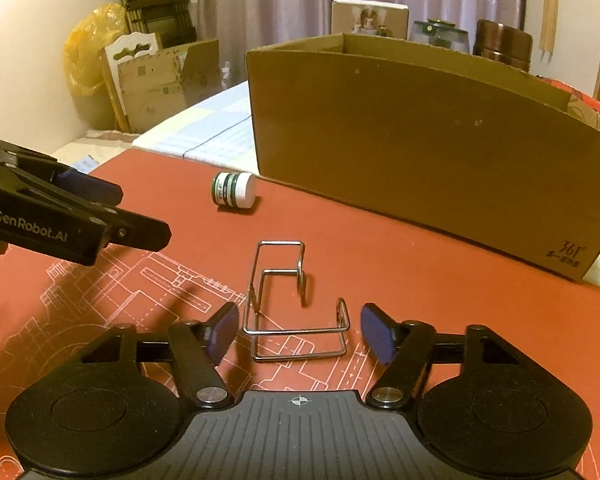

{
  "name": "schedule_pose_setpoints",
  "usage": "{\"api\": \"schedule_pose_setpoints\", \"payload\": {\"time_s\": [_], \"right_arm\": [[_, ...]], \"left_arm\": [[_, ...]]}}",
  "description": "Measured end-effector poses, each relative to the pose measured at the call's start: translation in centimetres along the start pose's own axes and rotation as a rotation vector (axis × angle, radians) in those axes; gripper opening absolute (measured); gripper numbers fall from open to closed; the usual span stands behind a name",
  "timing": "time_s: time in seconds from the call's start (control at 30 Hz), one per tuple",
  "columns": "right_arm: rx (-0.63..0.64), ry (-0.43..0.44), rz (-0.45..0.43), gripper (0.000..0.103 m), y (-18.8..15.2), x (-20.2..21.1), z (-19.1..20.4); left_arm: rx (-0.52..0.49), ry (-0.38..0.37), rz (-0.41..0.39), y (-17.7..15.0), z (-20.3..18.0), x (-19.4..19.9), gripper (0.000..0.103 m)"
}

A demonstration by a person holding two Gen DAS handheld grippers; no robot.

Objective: Organize rigid objects
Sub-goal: 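Grasp the silver wire clip holder with the right tool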

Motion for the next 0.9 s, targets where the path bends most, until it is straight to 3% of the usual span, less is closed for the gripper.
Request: {"api": "schedule_pose_setpoints", "payload": {"time_s": [0.2,0.9], "right_arm": [[0.001,0.000,-0.012,0.053,0.02,-0.18,0.16],[0.046,-0.004,-0.028,0.053,0.51,-1.02,0.72]], "left_arm": [[0.026,-0.007,-0.004,0.09,0.23,-0.05,0.071],[0.041,-0.017,-0.008,0.24,0.17,-0.09,0.071]]}}
Point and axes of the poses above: each gripper's, at about its wrist camera, not at the fingertips, and x roughly against the way its jaws point, z to its left, y to its top, the point moved 1 cm from there along -x, roughly the way its jaws point, and after that the axes turned 14 degrees about -y, right-handed, at the moved point
